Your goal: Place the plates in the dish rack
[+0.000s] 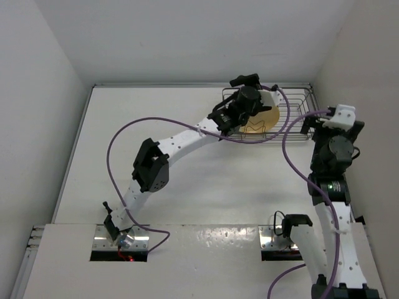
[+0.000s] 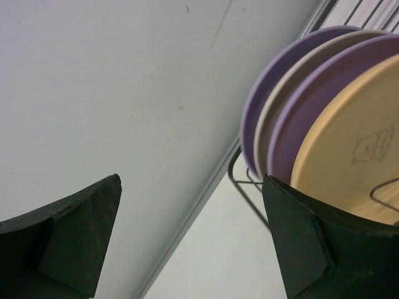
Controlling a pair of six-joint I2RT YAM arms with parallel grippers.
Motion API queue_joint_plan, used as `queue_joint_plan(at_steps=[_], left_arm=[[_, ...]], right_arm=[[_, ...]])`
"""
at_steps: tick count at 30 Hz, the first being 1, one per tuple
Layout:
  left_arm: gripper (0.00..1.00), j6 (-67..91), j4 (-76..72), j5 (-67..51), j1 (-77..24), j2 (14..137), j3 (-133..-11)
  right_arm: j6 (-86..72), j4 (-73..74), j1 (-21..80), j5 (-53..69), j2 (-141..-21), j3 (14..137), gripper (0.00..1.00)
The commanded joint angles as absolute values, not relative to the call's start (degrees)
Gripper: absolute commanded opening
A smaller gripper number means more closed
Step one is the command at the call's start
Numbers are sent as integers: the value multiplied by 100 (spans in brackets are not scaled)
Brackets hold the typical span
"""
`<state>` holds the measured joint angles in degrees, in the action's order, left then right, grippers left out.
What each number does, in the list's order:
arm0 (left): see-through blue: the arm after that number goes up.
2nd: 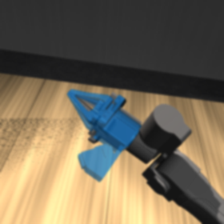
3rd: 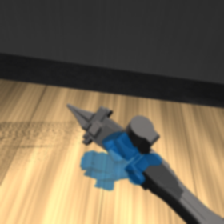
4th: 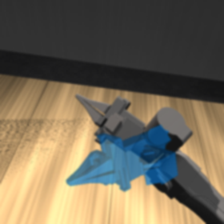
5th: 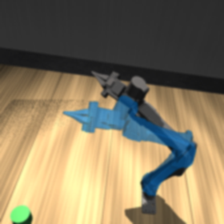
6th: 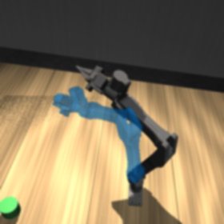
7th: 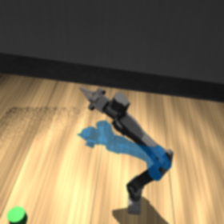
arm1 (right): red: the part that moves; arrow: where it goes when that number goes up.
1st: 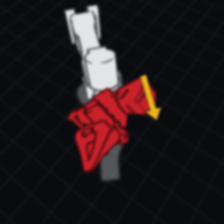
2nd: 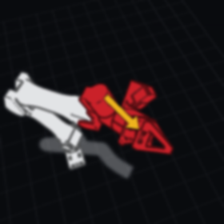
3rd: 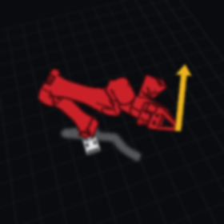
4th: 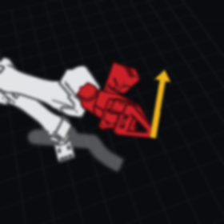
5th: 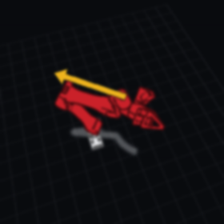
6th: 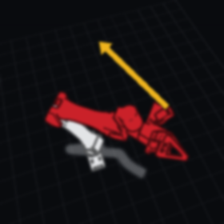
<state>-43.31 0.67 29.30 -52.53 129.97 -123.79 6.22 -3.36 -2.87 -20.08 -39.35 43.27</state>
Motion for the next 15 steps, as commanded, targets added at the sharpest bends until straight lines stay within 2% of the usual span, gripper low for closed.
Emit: queue_joint_plan(at_steps=[1, 2, 8, 11, 15], left_arm=[[100, -4158, 998, 2918, -5247, 12209, -12683], [100, -3983, 1211, 2918, -5247, 12008, -12683], [100, -2841, 3352, 2760, -4870, 11243, -12710], [100, -2032, 4249, 2366, -4335, 10680, -12393], [100, -865, 5088, 1452, -2915, 10170, -11622]], right_arm=[[-1096, 355, -299, -3172, -3378, 3868, 99], [-1969, 560, -290, -3251, -3314, 3554, 99], [-3531, 2125, -299, -2743, -2576, 2568, 99], [-3779, 2504, -290, -2672, -2339, 2199, 99], [-4226, 2689, -299, -2576, -2373, 2083, 99]])
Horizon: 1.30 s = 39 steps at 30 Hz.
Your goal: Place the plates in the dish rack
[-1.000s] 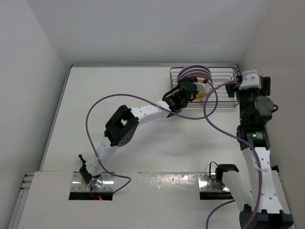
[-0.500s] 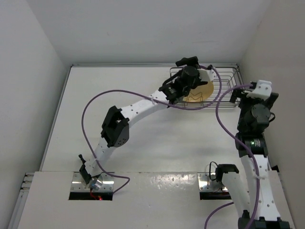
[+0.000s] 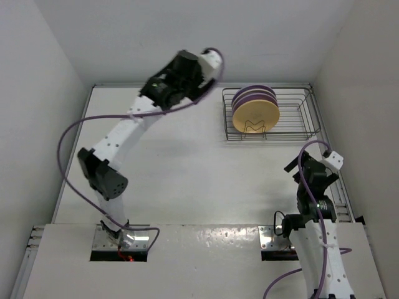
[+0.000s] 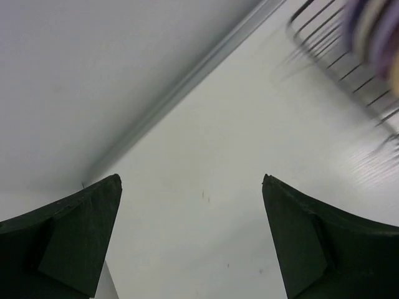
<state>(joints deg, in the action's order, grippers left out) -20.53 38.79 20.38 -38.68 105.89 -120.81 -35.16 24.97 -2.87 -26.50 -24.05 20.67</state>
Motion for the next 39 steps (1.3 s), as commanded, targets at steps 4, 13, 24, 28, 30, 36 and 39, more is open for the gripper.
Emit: queue_joint_plan(at_steps=[4, 13, 24, 28, 30, 36, 39], left_arm=[[100, -563, 4634, 897, -1795, 9433, -9499], [100, -1046, 4193, 537, -775, 9202, -7427], [100, -940, 4140, -166, -158, 9149, -7251], [100, -888, 4140, -333, -158, 9149, -7198], [100, -888, 4140, -334, -158, 9097, -7198], [100, -888, 4087, -334, -158, 9044, -7146], [100, -888, 4087, -387, -158, 9044, -7146]], right_arm=[[-4333, 2575, -299, -2408, -2714, 2161, 99], [-4597, 2839, -290, -2575, -3568, 2794, 99], [-4685, 2830, -299, -2505, -3656, 2857, 99], [-4579, 2742, -290, -2513, -3498, 2786, 99], [-4518, 2751, -290, -2514, -3481, 2795, 99], [-4553, 2795, -290, -2549, -3594, 2953, 99], [-4728, 2874, -290, -2671, -3682, 3058, 99]])
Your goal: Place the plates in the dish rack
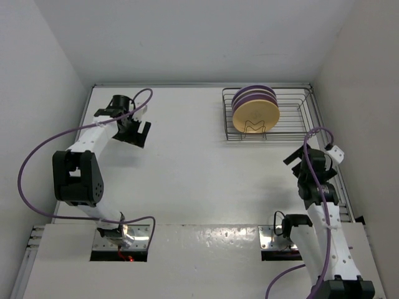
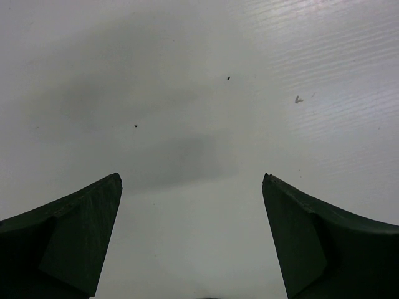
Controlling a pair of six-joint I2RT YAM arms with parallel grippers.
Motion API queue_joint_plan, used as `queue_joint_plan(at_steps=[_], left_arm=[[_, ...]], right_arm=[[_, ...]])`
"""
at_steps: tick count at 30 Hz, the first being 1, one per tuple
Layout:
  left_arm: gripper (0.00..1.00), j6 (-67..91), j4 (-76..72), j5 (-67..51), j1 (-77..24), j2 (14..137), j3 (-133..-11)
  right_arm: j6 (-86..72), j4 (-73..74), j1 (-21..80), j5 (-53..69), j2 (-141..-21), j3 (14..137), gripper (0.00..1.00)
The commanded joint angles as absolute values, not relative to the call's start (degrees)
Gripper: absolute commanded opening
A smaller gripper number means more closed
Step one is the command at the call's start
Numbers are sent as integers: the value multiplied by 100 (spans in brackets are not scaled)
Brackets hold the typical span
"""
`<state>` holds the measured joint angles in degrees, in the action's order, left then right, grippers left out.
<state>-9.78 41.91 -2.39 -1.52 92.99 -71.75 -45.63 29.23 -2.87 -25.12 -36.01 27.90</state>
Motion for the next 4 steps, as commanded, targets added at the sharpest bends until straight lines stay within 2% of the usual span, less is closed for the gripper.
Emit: queue_joint_plan(at_steps=[1, 4], left_arm=[[100, -888, 4087, -387, -158, 9044, -7146], [100, -888, 4087, -448, -158, 9044, -7146]], right_arm=[[-4824, 2874, -290, -2681, -3709, 3102, 99], [-4860, 2839, -299, -2733, -3762, 3137, 99]])
